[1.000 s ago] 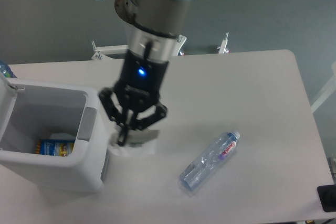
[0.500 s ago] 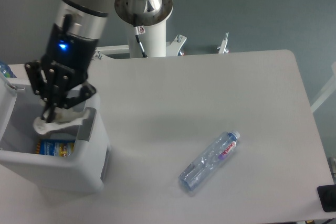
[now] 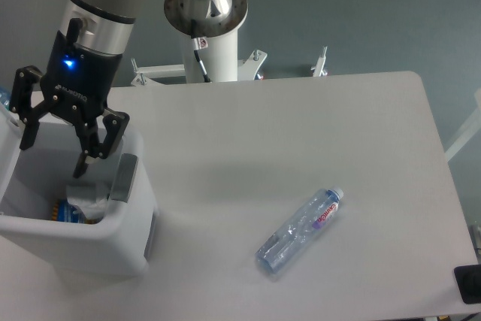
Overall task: Place the trash in the trash can
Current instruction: 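Move the open gripper over the clear water bottle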
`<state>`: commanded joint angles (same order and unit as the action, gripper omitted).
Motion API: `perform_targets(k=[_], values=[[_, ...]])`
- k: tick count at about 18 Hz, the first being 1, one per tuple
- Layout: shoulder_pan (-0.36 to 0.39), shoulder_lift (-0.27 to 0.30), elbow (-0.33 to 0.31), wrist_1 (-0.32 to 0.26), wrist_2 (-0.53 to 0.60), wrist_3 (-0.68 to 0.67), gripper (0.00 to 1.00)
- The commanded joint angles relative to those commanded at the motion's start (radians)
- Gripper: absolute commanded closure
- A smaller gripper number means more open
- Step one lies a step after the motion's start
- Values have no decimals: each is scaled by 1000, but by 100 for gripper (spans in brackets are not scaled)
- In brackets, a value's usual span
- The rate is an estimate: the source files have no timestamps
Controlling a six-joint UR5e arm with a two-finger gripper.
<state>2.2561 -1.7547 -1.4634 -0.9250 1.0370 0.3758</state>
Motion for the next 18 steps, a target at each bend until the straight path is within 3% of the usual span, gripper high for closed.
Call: perform_targets(k=[4,6,10,14,18], values=[[172,-77,6,55,38,29,0],[224,-143,14,83,54,101,0],[243,-275,50,86,136,239,0],[243,-333,69,91,199,267,0],[235,-368,48,84,270,475,0]])
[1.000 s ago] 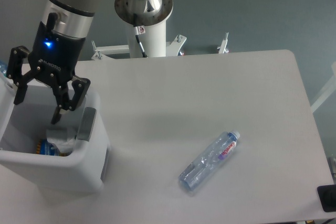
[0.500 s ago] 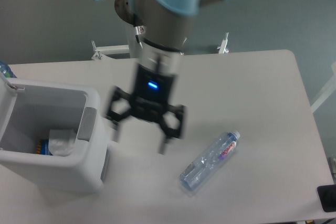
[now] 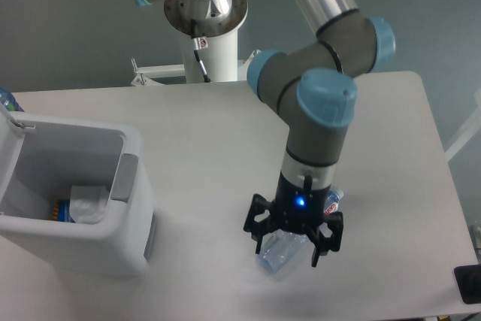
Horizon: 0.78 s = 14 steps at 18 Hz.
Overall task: Place the trash in the trash can
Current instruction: 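Move the open gripper over the clear water bottle, then lower the gripper and close it around the water bottle's middle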
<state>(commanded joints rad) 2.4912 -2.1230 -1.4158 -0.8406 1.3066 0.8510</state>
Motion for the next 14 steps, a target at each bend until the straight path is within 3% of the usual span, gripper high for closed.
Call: perform_targets(k=[4,8,14], values=[[-20,-6,-43,-5,52,138,0],[-58,-52,-34,-9,160,140,0],[-77,-95,-23,-28,180,146,0]])
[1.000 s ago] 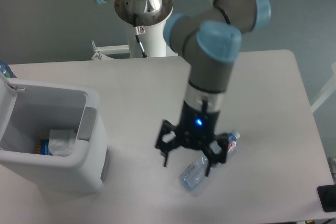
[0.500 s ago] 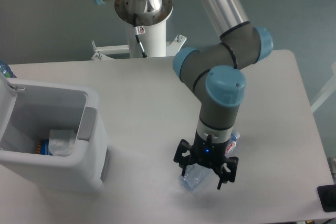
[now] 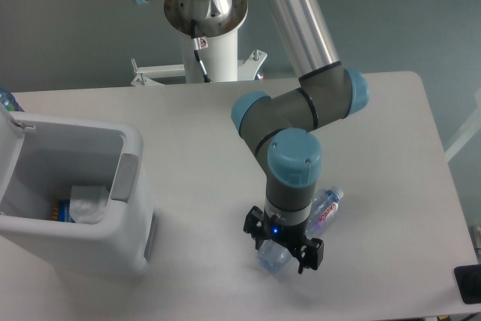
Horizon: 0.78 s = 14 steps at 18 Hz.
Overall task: Place the trash in the trash can
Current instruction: 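Lower the gripper and close it around the water bottle's middle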
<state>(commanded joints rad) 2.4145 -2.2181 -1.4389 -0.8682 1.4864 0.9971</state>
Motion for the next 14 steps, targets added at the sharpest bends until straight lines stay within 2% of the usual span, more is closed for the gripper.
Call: perform_targets(k=[8,14], values=[[-14,-34,6,-3,75,35,0],[-20,-60,23,-9,112,37,23]])
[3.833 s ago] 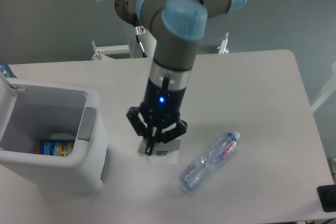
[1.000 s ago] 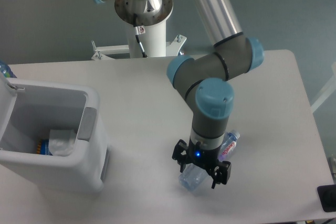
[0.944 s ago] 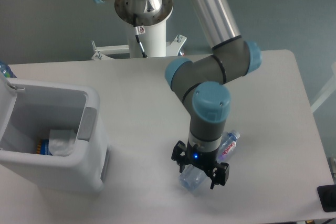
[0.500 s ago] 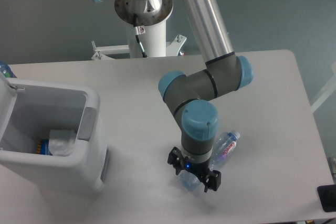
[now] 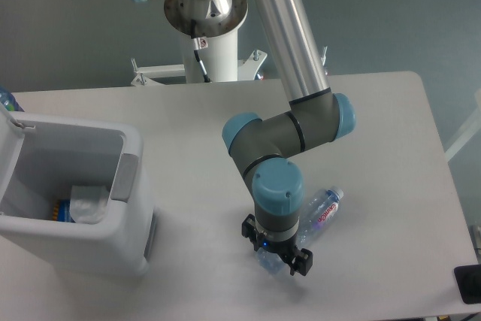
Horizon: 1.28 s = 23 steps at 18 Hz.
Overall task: Place the trash in the trash can
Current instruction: 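Lower the gripper and close it around the water bottle's middle, then lift the bottle, carry it over the bin and release it inside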
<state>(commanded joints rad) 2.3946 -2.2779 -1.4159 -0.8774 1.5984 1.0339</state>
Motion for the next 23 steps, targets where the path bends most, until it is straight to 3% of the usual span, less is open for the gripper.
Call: perform_targets(k=[3,5,7,10,14,19,23], values=[[-2,-2,12,-8,0,3,44],[-2,3,28,-44,-2,3,59],[-3,6,41,-64,-8,2,67],[-3,14,46,-60,-15,-9,68],[8,66,66,-60,-67,-24,68],[58,147,75,-57,-279,-95,68],[113,192,150,-57,-538,-222,68]])
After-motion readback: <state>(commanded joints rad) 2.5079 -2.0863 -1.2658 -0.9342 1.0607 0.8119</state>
